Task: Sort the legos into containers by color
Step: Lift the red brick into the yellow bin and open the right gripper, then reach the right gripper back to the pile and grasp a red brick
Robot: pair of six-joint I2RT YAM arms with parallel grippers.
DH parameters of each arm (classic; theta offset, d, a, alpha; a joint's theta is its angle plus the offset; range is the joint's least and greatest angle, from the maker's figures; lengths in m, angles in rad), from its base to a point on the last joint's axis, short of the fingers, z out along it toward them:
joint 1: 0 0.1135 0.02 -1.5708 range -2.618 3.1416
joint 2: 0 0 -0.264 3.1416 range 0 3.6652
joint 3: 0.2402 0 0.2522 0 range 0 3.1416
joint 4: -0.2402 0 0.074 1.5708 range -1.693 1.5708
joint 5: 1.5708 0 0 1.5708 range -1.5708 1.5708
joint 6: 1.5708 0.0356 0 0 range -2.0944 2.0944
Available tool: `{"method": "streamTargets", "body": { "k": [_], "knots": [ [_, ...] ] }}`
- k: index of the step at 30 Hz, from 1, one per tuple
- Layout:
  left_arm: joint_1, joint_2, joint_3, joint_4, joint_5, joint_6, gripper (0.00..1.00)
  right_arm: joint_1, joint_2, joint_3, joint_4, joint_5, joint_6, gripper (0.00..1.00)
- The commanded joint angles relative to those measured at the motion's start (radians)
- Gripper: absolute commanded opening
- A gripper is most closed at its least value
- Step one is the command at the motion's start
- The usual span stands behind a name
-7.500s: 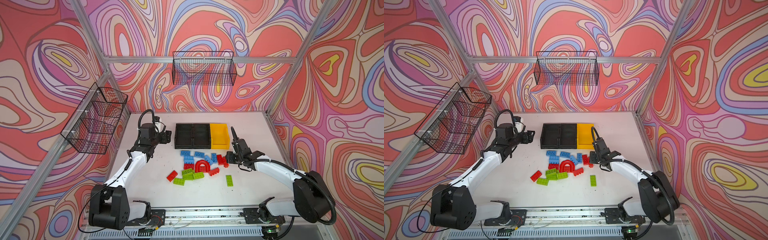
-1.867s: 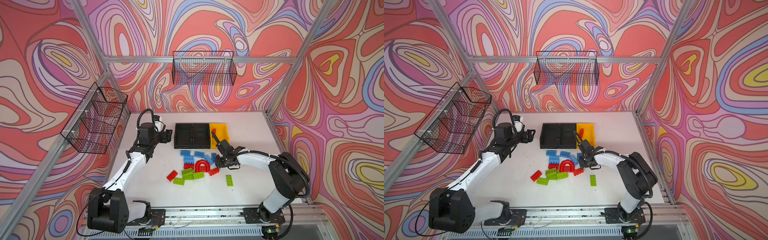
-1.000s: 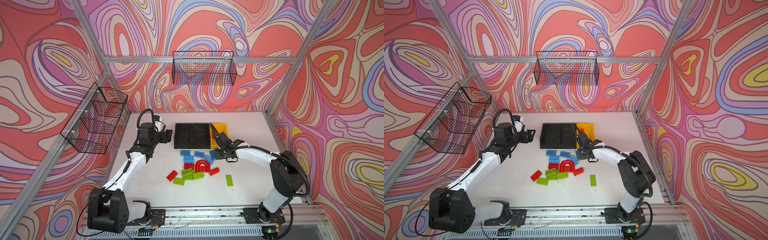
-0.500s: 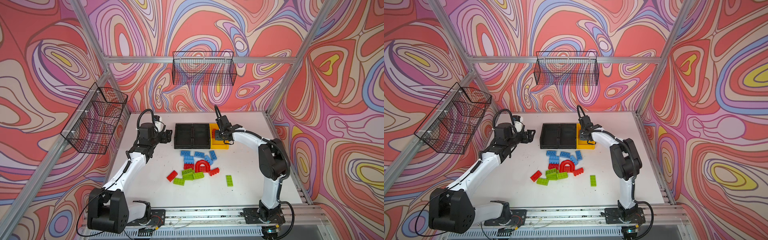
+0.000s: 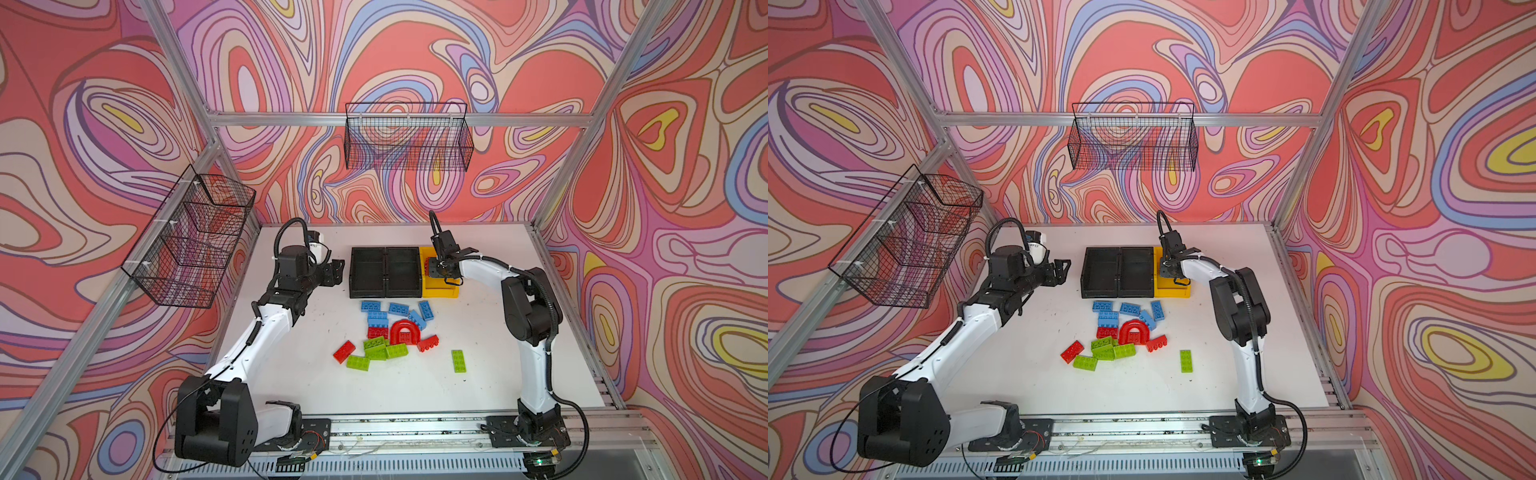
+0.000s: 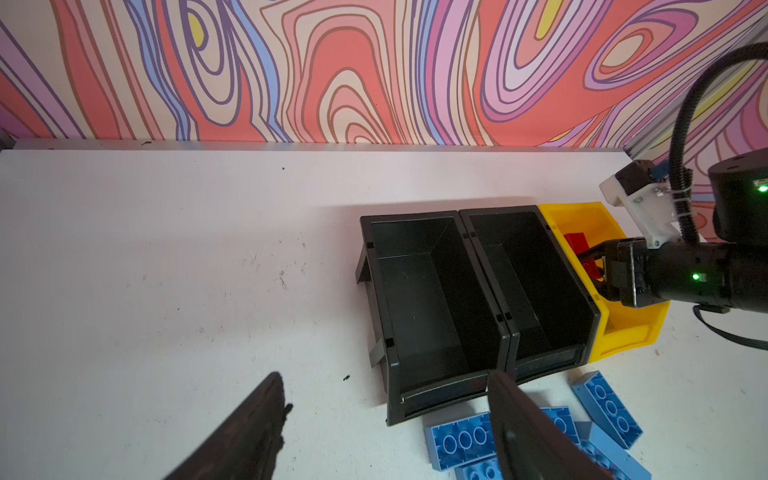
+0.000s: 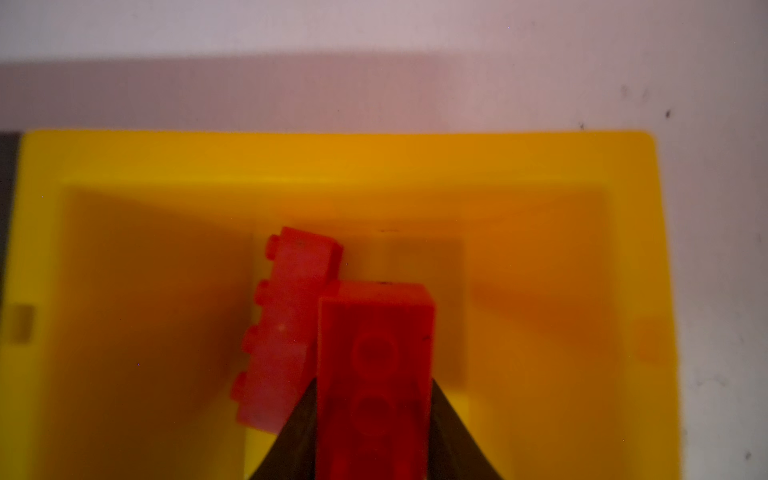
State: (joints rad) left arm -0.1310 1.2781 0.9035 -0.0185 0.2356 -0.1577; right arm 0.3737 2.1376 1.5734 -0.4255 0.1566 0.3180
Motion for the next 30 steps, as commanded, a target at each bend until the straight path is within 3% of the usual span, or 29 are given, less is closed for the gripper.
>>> {"method": "streamTargets", "body": {
  "k": [1,8,12,16,20,25,30],
  "knots": [
    [-0.002,-0.010,0.031,-0.009,0.001,0.007,0.79,-0.004,0.005,0.013,0.038,-0.025,0.016,0.46],
    [-0.002,-0.010,0.032,-0.010,0.001,0.007,0.79,-0.002,-0.107,-0.008,-0.004,-0.022,-0.005,0.58],
    [-0.002,-0.011,0.031,-0.012,-0.001,0.010,0.79,0.014,-0.219,-0.066,-0.035,-0.056,-0.049,0.58],
    [-0.002,-0.010,0.031,-0.015,-0.013,0.017,0.79,0.061,-0.334,-0.127,-0.151,-0.011,-0.046,0.58],
    [-0.002,0.001,0.032,-0.015,-0.008,0.016,0.79,0.164,-0.488,-0.276,-0.216,0.139,0.179,0.58],
    [-0.002,0.016,0.037,-0.019,0.004,0.011,0.79,0.314,-0.602,-0.486,-0.217,0.076,0.604,0.62],
    [-0.002,0.020,0.038,-0.021,-0.012,0.020,0.79,0.453,-0.622,-0.589,-0.217,0.108,0.781,0.64]
  ]
}}
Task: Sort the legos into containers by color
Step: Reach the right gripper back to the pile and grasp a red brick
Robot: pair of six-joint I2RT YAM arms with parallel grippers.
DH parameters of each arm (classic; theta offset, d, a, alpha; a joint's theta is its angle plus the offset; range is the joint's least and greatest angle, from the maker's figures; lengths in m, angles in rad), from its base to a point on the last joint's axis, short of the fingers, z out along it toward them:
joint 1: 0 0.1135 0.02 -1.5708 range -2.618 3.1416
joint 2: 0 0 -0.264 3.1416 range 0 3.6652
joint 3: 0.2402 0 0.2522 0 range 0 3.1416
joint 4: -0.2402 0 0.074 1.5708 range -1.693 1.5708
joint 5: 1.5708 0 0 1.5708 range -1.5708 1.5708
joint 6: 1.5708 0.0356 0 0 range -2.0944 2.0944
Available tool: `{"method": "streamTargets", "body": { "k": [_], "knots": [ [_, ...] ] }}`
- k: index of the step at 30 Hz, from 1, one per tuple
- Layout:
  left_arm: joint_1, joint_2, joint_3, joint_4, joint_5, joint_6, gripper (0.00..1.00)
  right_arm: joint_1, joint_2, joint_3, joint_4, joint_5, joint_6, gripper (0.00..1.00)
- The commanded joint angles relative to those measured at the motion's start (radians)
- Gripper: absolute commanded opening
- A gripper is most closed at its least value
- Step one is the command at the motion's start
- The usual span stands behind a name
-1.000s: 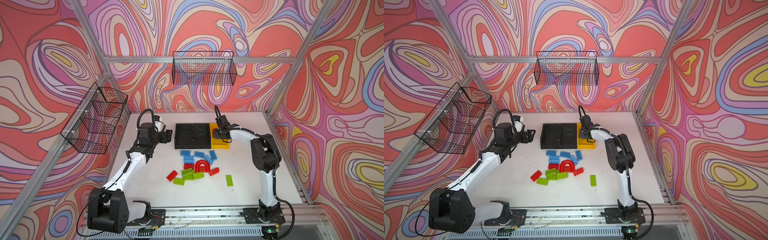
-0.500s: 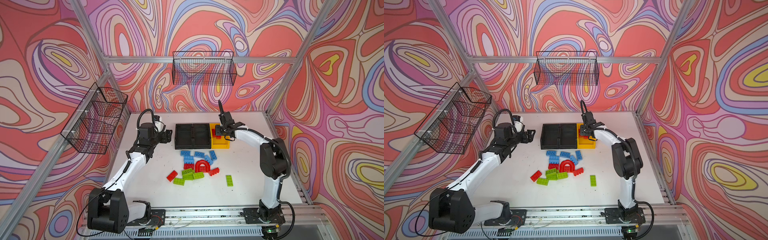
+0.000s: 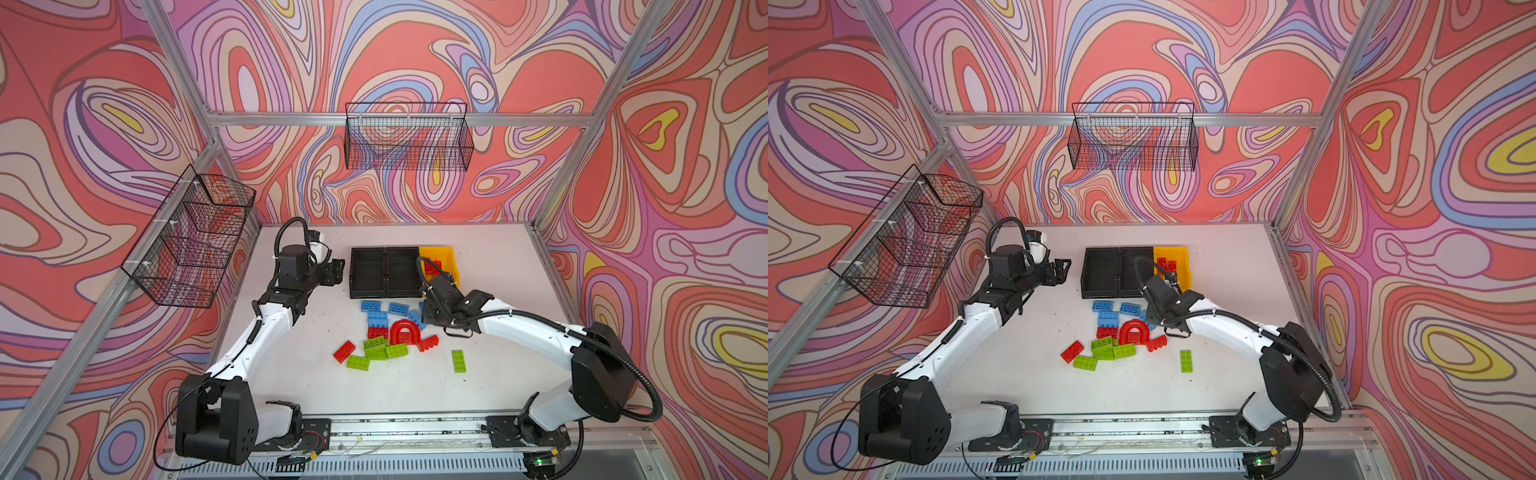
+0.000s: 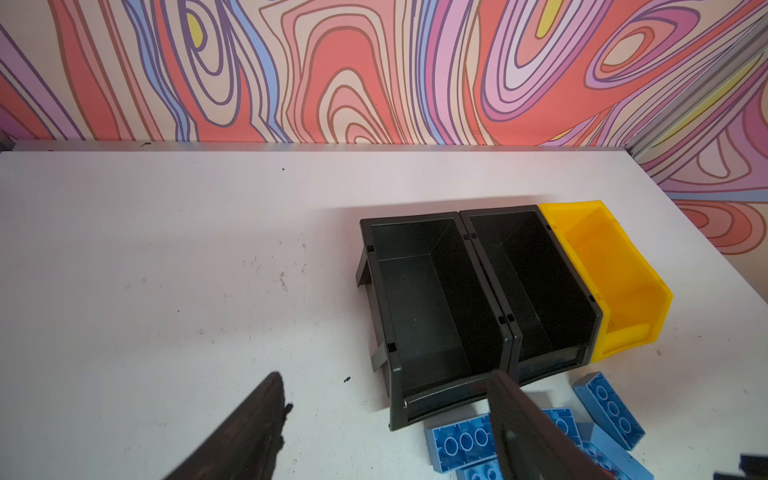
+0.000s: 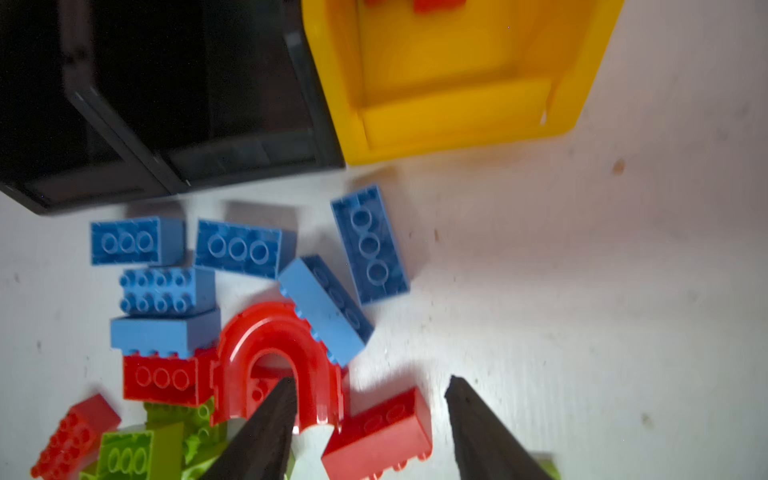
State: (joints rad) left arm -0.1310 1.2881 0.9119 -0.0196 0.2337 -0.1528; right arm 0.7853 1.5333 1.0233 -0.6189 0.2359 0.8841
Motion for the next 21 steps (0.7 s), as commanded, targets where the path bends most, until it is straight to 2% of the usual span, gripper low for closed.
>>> {"method": "streamTargets", "body": {
  "k": [1,5,8,13,21],
  "knots": [
    [-0.002,0.011,0.029,-0.020,-0.013,0.016,0.79,0.050,-0.023,-0.065,0.008,-0.011,0.234,0.66],
    [-0.002,0.019,0.030,-0.018,-0.002,0.012,0.79,0.065,-0.042,-0.114,0.047,-0.043,0.288,0.76],
    [-0.002,0.023,0.031,-0.021,-0.001,0.012,0.79,0.065,-0.031,-0.134,0.083,-0.071,0.302,0.79],
    [-0.002,0.020,0.028,-0.021,-0.004,0.013,0.79,0.063,0.031,-0.117,0.110,-0.114,0.302,0.78],
    [-0.002,0.015,0.028,-0.019,-0.002,0.013,0.79,0.059,0.072,-0.135,0.125,-0.138,0.328,0.68]
  ]
}}
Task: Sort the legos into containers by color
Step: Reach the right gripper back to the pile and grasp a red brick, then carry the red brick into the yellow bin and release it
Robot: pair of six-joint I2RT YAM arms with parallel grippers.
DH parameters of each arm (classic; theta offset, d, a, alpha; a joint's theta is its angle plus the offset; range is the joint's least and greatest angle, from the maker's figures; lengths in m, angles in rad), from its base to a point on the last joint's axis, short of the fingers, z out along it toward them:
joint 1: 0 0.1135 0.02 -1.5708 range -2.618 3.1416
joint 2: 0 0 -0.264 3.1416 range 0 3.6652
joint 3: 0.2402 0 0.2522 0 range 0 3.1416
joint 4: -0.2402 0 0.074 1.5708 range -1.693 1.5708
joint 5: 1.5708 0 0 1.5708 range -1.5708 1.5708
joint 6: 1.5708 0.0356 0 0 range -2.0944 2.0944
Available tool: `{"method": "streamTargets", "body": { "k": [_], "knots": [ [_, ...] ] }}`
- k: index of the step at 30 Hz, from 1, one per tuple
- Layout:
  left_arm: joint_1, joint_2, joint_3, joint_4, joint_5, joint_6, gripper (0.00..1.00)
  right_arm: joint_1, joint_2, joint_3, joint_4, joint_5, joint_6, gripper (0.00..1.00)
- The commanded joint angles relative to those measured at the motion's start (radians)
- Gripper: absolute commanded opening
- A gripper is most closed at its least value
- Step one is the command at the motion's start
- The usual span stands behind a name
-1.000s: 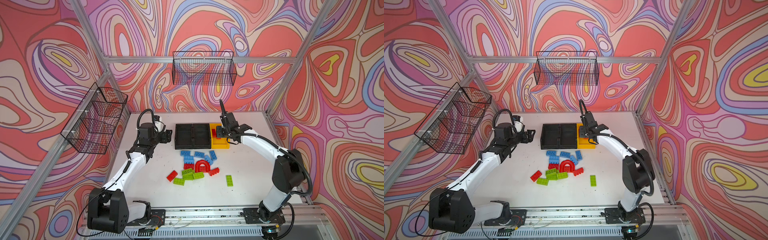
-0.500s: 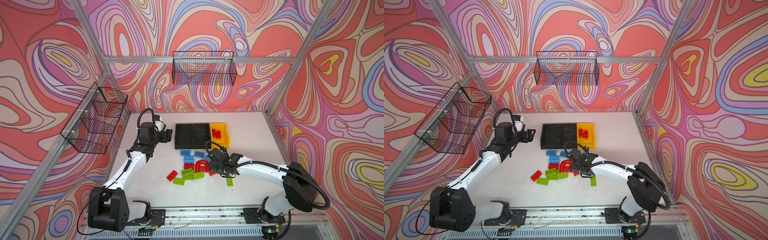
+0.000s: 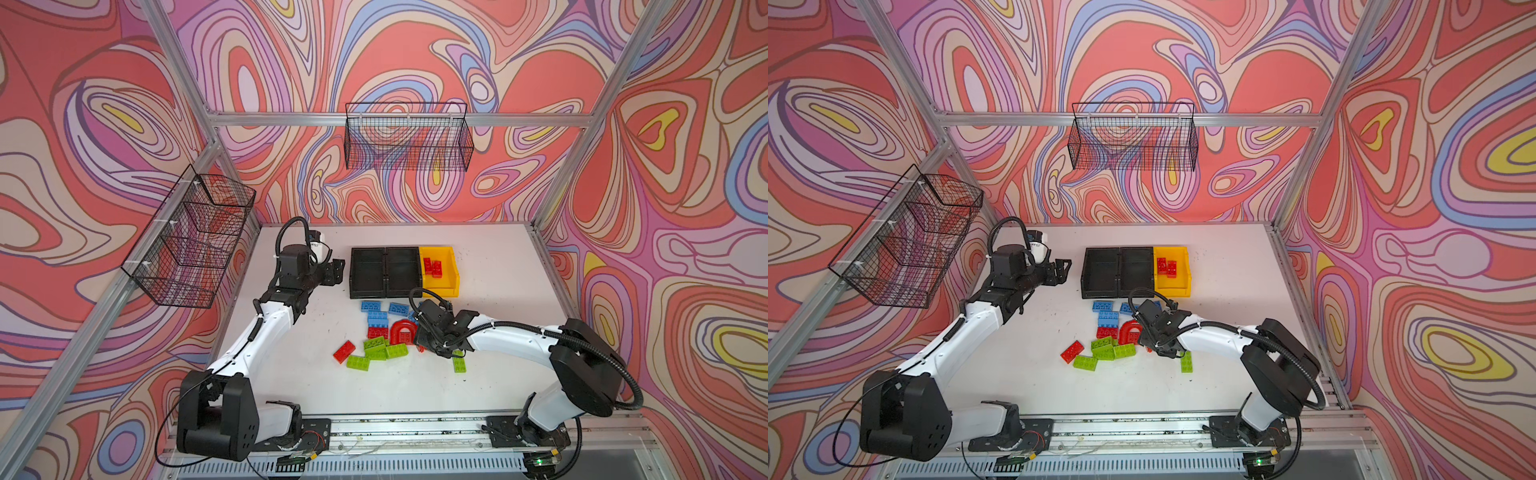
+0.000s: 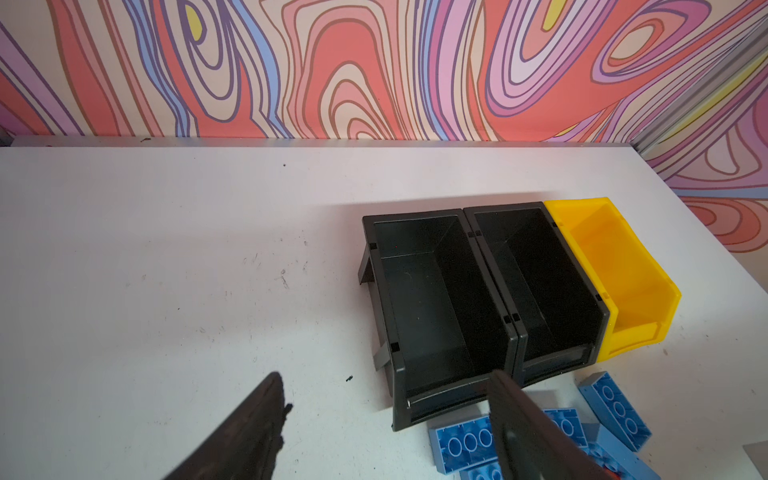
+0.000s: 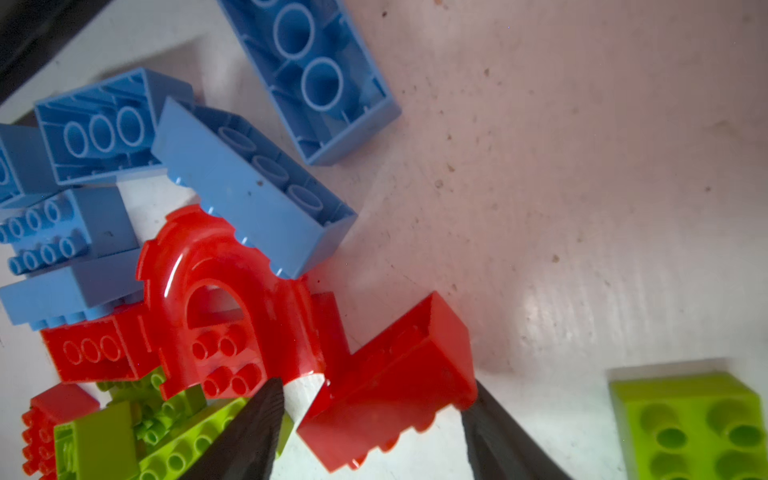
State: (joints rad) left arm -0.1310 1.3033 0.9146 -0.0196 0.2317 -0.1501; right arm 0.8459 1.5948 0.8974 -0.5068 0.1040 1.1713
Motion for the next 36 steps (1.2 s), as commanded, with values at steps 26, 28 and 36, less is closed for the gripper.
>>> {"method": "streamTargets", "body": {
  "k": [26,28,36],
  "knots": [
    [-0.002,-0.002,0.026,-0.023,-0.010,0.017,0.79,-0.115,-0.081,0.019,-0.110,0.108,-0.088,0.22],
    [-0.002,0.000,0.026,-0.023,-0.008,0.017,0.79,-0.125,-0.078,0.035,-0.114,0.109,-0.111,0.20],
    [-0.002,-0.005,0.027,-0.021,0.001,0.011,0.79,-0.283,-0.079,0.273,-0.162,0.132,-0.411,0.19]
  ]
}}
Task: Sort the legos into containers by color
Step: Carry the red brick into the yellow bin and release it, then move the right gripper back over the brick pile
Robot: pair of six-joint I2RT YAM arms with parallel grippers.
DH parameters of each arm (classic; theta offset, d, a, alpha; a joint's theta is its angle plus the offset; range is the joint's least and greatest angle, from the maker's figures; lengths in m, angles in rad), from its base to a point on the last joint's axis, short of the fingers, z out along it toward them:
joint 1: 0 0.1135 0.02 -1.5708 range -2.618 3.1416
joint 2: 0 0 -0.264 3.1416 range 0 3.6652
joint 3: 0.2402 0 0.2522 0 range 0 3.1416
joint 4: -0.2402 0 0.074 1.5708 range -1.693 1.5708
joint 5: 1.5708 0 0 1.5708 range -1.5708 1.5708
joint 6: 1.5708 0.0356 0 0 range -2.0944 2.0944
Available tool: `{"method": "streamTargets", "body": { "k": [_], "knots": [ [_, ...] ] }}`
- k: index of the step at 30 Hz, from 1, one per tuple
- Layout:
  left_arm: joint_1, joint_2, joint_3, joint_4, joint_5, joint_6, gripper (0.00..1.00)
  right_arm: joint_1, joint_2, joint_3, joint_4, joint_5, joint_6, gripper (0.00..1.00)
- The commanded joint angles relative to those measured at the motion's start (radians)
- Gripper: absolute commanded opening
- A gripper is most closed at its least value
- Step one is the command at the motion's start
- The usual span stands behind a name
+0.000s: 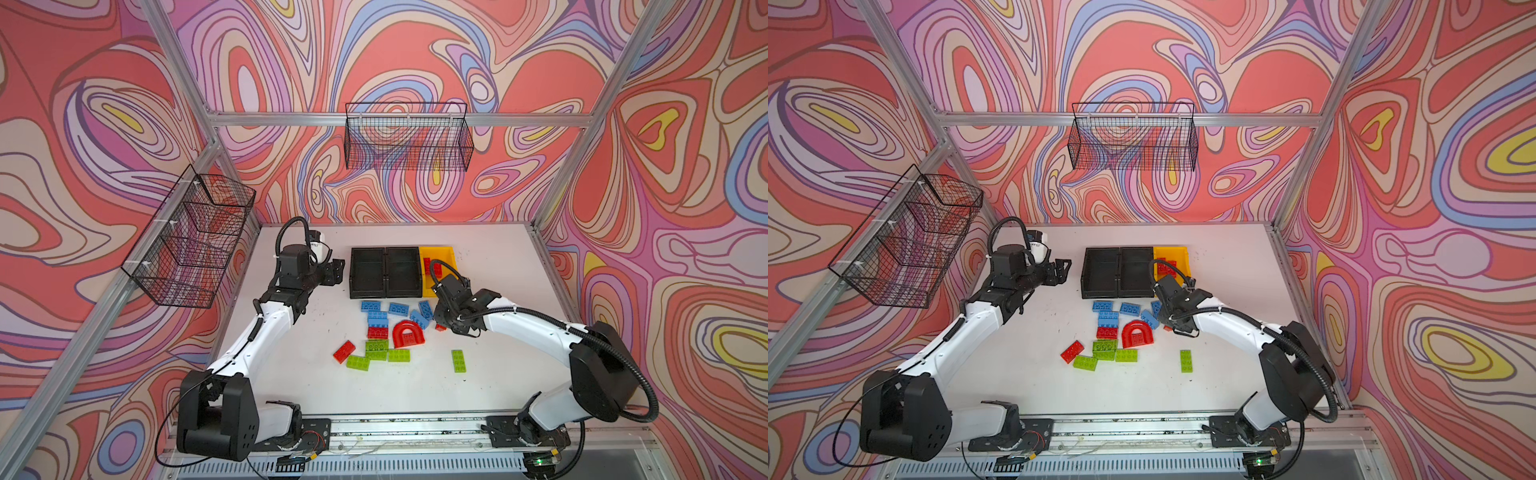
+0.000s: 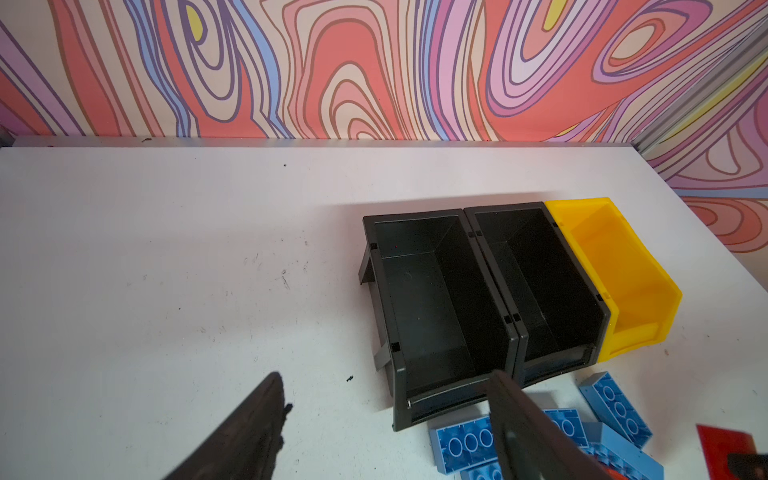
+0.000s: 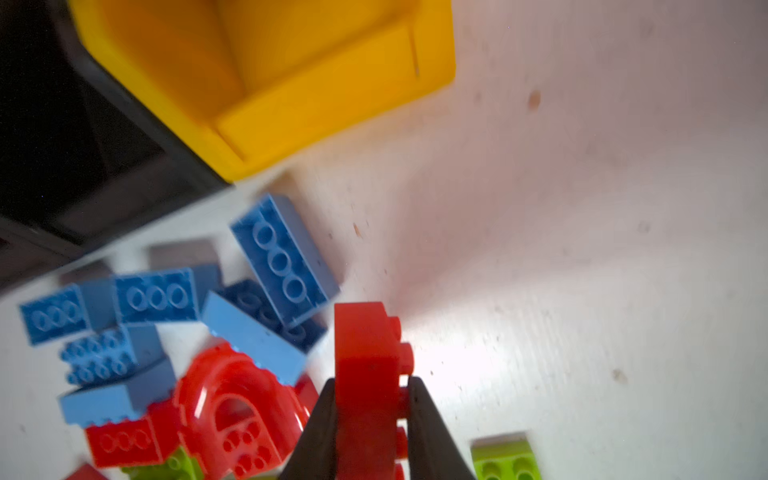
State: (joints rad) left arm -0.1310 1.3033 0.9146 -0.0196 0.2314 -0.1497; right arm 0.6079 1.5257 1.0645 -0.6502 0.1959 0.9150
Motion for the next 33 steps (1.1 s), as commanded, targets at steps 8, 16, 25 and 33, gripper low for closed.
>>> {"method": "streamTargets", "body": {
  "k": [8,16,25,33],
  "knots": [
    [-0.002,-0.023,0.021,-0.014,0.004,0.003,0.79,-0.146,0.255,0.491,-0.161,0.019,-0.512,0.20],
    [-0.002,-0.042,0.018,-0.010,0.010,-0.004,0.79,-0.210,0.483,0.672,-0.138,-0.026,-0.646,0.18],
    [-0.002,-0.039,0.020,-0.009,0.023,-0.011,0.79,-0.232,0.608,0.741,-0.127,0.023,-0.715,0.18],
    [-0.002,-0.042,0.020,-0.010,0.024,-0.010,0.79,-0.234,0.652,0.779,-0.108,0.048,-0.716,0.22]
  ]
}}
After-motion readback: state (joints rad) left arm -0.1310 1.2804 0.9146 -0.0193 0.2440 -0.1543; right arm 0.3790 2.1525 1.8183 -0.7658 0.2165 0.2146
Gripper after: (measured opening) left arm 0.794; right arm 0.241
